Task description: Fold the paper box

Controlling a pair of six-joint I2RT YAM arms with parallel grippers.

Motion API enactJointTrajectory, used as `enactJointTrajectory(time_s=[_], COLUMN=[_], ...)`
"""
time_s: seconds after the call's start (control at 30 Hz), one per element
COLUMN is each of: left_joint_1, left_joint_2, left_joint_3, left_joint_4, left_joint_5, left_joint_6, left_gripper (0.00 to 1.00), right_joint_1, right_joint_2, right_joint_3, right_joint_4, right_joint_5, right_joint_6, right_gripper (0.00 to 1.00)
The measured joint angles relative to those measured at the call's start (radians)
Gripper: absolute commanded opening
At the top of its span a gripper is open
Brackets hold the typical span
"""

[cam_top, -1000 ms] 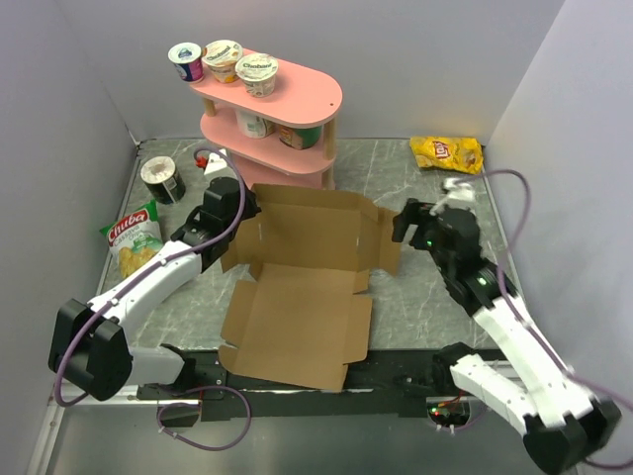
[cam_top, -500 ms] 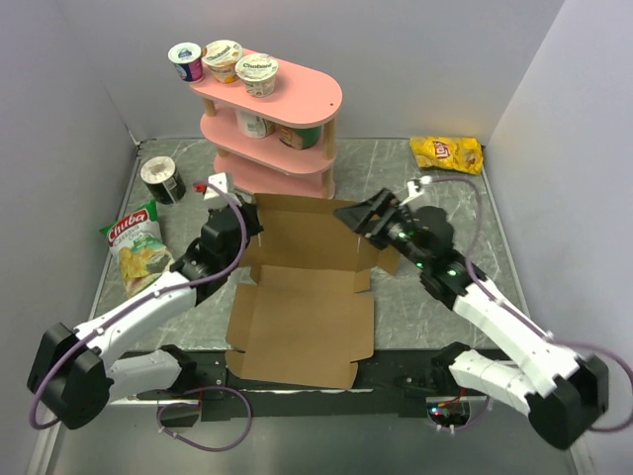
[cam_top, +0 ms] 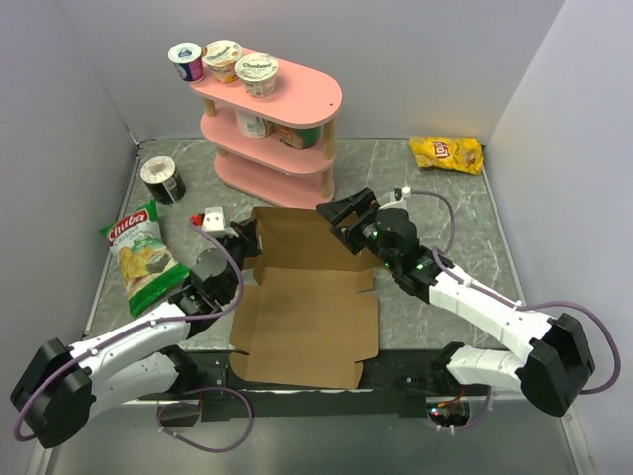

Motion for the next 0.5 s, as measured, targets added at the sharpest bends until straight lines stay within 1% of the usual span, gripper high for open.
enactJointTrajectory(time_s=[0.23, 0.5], left_joint_1=[-0.058, -0.105], left_joint_2=[-0.016, -0.016], left_joint_3=[-0.082, -0.144], left_joint_4=[0.141, 0.257], left_joint_5=[-0.047, -0.085], left_joint_6=[0.030, 0.052], left_gripper=[0.01, 0.01], right_joint_1=[0.049, 0.069], right_joint_2=[0.066, 0.126], right_joint_3=[0.019, 0.045], right_joint_4=[-0.005, -0.034], right_joint_5=[0.141, 0.237], right_joint_6=[0.079, 0.133], right_gripper=[0.92, 0.89])
